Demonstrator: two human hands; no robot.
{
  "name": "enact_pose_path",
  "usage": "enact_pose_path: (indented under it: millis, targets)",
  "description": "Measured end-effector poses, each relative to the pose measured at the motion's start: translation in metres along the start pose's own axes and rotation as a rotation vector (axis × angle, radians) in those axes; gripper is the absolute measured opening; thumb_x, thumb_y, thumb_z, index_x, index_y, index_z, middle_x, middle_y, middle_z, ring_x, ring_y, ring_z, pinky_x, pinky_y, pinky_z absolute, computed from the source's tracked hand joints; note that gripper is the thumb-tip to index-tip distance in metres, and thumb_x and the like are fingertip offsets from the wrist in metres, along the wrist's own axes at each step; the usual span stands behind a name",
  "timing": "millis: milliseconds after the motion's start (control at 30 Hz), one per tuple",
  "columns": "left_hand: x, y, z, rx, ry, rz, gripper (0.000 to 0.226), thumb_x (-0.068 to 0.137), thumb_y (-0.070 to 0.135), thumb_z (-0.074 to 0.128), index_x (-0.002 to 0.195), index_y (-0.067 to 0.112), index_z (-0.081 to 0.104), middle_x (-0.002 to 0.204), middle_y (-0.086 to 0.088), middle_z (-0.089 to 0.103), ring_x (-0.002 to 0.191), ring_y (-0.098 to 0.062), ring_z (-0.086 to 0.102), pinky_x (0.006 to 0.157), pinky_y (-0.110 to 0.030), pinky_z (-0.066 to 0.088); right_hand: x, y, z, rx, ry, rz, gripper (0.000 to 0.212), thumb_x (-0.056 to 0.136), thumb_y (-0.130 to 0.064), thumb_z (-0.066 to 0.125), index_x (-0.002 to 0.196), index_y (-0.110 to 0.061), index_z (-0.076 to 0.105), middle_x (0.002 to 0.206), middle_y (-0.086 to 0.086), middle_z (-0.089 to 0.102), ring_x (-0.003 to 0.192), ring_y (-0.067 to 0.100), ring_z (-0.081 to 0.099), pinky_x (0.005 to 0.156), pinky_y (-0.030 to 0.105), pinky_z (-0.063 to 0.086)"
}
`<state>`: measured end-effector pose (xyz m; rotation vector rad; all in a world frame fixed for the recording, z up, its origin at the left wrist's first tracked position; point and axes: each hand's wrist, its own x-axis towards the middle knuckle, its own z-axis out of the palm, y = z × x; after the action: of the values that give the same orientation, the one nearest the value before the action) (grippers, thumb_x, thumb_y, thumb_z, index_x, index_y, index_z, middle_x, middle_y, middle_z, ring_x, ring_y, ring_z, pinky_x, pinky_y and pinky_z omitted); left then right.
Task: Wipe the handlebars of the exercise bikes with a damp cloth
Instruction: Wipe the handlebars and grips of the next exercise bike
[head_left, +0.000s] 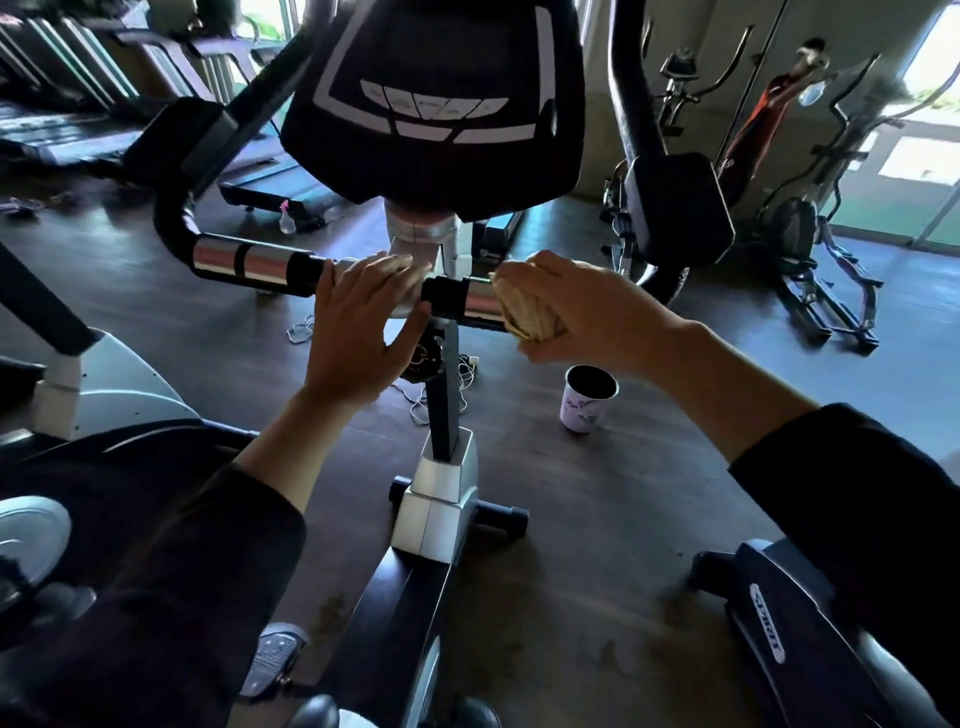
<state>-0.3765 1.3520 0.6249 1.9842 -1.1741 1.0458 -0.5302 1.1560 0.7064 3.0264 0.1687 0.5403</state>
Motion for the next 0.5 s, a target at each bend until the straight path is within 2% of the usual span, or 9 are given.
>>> enact_pose_path:
  millis: [133,233,300,333,400,500]
  targets:
    - [-0.002,0.019,-0.003,0.058,-0.057,-0.084,0.040,0.094,0.043,0.049,0.125,0.019,0.059,0.129,-0.004,0.058,0.129,-0.025,0.047,0.104,-0.058,0.032,0.012,-0.005,0.001,0.048,-0.019,-0.015,0.076,0.073,-0.037,0.076,0.139,-0.022,0.041,0.125,0.004,0.051,0.106,0.027,0.056,0.080,0.037,0.048]
    - [-0.006,0.041,-0.010,0.112,-0.117,-0.164,0.050,0.090,0.045,0.047,0.130,0.015,0.056,0.136,-0.009,0.054,0.132,-0.028,0.045,0.107,-0.052,0.033,0.007,0.001,-0.002,0.230,-0.011,-0.008,0.074,0.073,-0.030,0.079,0.138,-0.021,0.043,0.123,0.006,0.054,0.108,0.026,0.055,0.087,0.040,0.049]
    - [-0.010,0.060,-0.016,0.177,-0.161,-0.241,0.055,0.086,0.041,0.050,0.135,0.015,0.050,0.141,-0.010,0.050,0.131,-0.030,0.045,0.105,-0.054,0.035,-0.004,0.009,-0.007,0.396,0.070,-0.008,0.073,0.072,-0.023,0.080,0.137,-0.018,0.046,0.125,0.008,0.055,0.110,0.025,0.055,0.093,0.040,0.047]
    - [-0.012,0.070,-0.017,0.209,-0.203,-0.289,0.058,0.085,0.037,0.054,0.139,0.016,0.047,0.144,-0.010,0.046,0.131,-0.030,0.045,0.106,-0.055,0.035,-0.010,0.013,-0.010,0.446,0.123,0.001,0.073,0.072,-0.021,0.080,0.137,-0.016,0.047,0.126,0.008,0.055,0.110,0.023,0.055,0.095,0.036,0.046]
    - [-0.016,0.091,-0.020,0.287,-0.301,-0.366,0.064,0.083,0.030,0.060,0.143,0.017,0.041,0.147,-0.009,0.043,0.130,-0.030,0.045,0.107,-0.055,0.033,-0.026,0.022,-0.017,0.520,0.248,0.049,0.070,0.072,-0.022,0.080,0.135,-0.015,0.049,0.120,0.007,0.058,0.101,0.017,0.056,0.087,0.024,0.045]
    - [-0.022,0.131,-0.021,0.364,-0.346,-0.419,0.063,0.078,0.025,0.063,0.138,0.017,0.046,0.134,-0.007,0.054,0.120,-0.030,0.053,0.099,-0.049,0.040,-0.061,0.028,-0.029,0.758,0.447,0.147,0.057,0.073,-0.012,0.077,0.125,-0.013,0.055,0.102,-0.002,0.063,0.084,0.007,0.058,0.073,0.017,0.049]
